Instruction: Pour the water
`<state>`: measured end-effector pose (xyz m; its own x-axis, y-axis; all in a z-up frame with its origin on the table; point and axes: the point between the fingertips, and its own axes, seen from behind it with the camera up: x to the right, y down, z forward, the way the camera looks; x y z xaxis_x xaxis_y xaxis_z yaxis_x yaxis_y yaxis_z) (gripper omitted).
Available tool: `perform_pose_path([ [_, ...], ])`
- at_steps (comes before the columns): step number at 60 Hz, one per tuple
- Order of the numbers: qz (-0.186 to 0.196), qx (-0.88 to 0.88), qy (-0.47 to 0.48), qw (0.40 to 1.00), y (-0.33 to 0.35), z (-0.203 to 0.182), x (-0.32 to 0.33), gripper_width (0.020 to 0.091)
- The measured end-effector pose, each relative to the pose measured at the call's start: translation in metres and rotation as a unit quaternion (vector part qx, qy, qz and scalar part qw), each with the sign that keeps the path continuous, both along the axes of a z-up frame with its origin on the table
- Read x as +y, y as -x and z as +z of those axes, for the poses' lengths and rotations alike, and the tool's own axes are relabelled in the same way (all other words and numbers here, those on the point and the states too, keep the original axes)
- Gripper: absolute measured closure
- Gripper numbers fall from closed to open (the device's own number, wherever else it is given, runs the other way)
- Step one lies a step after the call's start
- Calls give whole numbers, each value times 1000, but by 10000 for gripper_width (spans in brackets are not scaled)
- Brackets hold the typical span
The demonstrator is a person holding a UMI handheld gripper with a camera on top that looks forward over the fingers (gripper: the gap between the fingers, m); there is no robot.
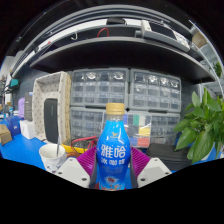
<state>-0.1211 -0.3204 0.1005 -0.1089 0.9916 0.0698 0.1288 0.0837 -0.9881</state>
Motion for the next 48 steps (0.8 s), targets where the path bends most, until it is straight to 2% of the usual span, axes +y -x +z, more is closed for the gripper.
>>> perform_pose_path([
  [4, -8, -11, -3, 1000, -3, -2, 4, 539],
  [7, -16, -21, -8, 1000, -8, -5, 8, 390],
  [9, -17, -26, -10, 999, -14, -6, 8, 318],
  [12, -17, -29, -8, 999, -24, -6, 8, 281],
  [21, -26, -41, 11, 999, -73, -5, 6, 268],
  [40, -97, -51, 52, 993, -178, 12, -4, 265],
  [48, -100, -43, 51, 993, -203, 24, -14, 266],
])
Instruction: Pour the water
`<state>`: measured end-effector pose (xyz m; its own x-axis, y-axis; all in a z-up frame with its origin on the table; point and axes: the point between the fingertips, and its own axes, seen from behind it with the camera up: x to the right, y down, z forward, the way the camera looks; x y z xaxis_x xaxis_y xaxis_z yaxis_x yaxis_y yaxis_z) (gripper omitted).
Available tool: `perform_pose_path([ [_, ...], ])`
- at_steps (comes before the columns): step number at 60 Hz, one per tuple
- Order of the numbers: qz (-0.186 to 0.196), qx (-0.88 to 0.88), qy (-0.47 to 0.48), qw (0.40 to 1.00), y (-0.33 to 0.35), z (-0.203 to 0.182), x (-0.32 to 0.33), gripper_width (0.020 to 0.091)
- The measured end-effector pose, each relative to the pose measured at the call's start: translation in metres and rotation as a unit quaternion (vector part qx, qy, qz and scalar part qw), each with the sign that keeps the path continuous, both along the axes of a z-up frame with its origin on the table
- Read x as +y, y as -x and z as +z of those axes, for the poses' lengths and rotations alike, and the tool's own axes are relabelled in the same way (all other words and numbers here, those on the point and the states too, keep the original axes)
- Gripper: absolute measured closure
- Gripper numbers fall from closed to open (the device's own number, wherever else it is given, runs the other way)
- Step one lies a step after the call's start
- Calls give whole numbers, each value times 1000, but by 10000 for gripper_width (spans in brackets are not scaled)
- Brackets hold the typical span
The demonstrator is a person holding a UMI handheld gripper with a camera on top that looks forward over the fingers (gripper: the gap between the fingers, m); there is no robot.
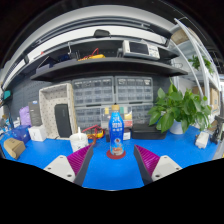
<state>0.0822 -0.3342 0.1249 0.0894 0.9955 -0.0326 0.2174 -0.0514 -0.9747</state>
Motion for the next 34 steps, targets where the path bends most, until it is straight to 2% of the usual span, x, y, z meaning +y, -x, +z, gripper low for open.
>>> perform_pose_path([
  [22, 5, 16, -4, 1000, -31, 26, -16, 270],
  [34, -6, 19, -9, 1000, -31, 30, -11, 265],
])
